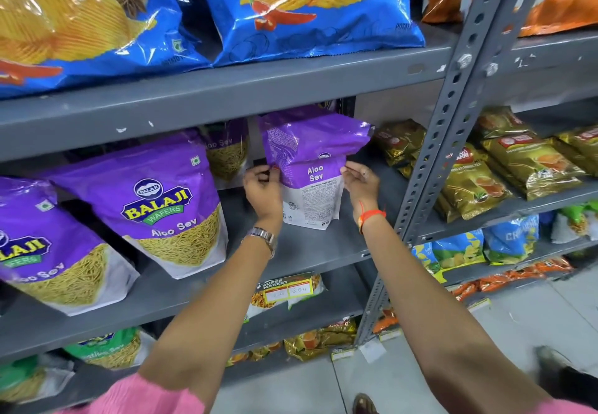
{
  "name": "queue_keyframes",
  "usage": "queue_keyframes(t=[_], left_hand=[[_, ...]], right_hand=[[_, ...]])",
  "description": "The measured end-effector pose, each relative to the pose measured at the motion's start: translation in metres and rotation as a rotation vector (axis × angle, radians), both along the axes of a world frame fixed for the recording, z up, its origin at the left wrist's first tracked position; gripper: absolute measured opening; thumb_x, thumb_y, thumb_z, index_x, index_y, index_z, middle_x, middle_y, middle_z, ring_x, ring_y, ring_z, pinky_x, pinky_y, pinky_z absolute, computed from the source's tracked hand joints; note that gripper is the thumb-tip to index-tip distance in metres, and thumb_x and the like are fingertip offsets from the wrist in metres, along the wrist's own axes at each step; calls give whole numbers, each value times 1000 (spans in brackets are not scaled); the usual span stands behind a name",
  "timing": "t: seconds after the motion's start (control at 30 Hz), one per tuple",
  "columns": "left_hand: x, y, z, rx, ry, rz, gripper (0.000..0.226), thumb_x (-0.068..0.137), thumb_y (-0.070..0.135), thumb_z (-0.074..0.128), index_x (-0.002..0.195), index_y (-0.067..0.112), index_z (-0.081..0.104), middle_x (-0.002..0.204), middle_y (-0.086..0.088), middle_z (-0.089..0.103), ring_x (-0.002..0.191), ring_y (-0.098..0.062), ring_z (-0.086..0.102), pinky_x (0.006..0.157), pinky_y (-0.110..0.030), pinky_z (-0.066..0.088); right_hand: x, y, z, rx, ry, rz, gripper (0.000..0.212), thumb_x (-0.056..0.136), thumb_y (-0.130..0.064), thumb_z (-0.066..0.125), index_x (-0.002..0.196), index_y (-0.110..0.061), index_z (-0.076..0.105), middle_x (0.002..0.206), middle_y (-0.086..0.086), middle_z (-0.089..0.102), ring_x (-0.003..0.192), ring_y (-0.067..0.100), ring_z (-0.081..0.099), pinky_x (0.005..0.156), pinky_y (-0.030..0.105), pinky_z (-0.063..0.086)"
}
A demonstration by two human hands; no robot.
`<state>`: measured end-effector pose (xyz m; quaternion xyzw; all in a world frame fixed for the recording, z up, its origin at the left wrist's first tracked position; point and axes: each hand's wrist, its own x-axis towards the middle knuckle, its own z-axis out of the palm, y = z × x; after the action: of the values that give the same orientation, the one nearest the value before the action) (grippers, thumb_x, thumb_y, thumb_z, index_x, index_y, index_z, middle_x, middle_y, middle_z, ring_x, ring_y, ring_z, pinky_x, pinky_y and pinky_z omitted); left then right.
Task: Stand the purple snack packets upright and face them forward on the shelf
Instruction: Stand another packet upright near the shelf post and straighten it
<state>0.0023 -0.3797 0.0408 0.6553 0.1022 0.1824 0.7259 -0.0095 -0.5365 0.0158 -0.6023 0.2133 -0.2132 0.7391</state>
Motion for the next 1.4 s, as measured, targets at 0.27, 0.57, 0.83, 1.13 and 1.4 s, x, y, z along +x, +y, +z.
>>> queue_keyframes(t=[0.27, 0.57, 0.83, 1.13, 1.4], left_hand=[[-41, -12, -13, 245, -115, -324, 26, 74, 4, 61, 95, 17, 51, 92, 0, 58, 83, -15, 55, 78, -24, 46], [-58, 3, -14, 277, -153, -390, 51, 69, 33, 66, 115, 25, 47, 120, -10, 56, 114, -22, 54, 102, -36, 41], [-55, 24, -11, 58, -180, -336, 37, 82, 11, 57, 113, -6, 46, 102, -12, 59, 92, -8, 58, 85, -21, 47], [-26, 41, 21, -130, -195, -83, 23, 94, 8, 45, 111, -6, 51, 93, -5, 54, 86, -5, 54, 89, -30, 48], [-15, 39, 32, 3, -260, 79, 42, 92, -1, 45, 58, 22, 38, 55, 7, 34, 40, 8, 37, 43, -3, 30]], right_hand=[[-23, 23, -10, 205, 38, 22, 34, 92, 1, 41, 74, -23, 57, 73, 0, 62, 52, 9, 55, 42, 17, 53], [-41, 80, -19, 206, -71, 28, 27, 90, 7, 43, 84, -16, 57, 73, 3, 62, 54, 11, 60, 49, 18, 54], [-43, 88, -17, 86, -96, 111, 30, 85, 7, 48, 74, -17, 60, 62, 8, 59, 43, 8, 56, 45, 19, 51], [25, 33, -5, 52, -98, 160, 36, 91, 6, 46, 127, 4, 45, 105, 2, 54, 89, 6, 52, 67, -1, 45], [52, 20, -27, 22, 71, 350, 32, 91, 6, 45, 122, 11, 52, 83, -7, 68, 73, 0, 58, 58, 1, 47]])
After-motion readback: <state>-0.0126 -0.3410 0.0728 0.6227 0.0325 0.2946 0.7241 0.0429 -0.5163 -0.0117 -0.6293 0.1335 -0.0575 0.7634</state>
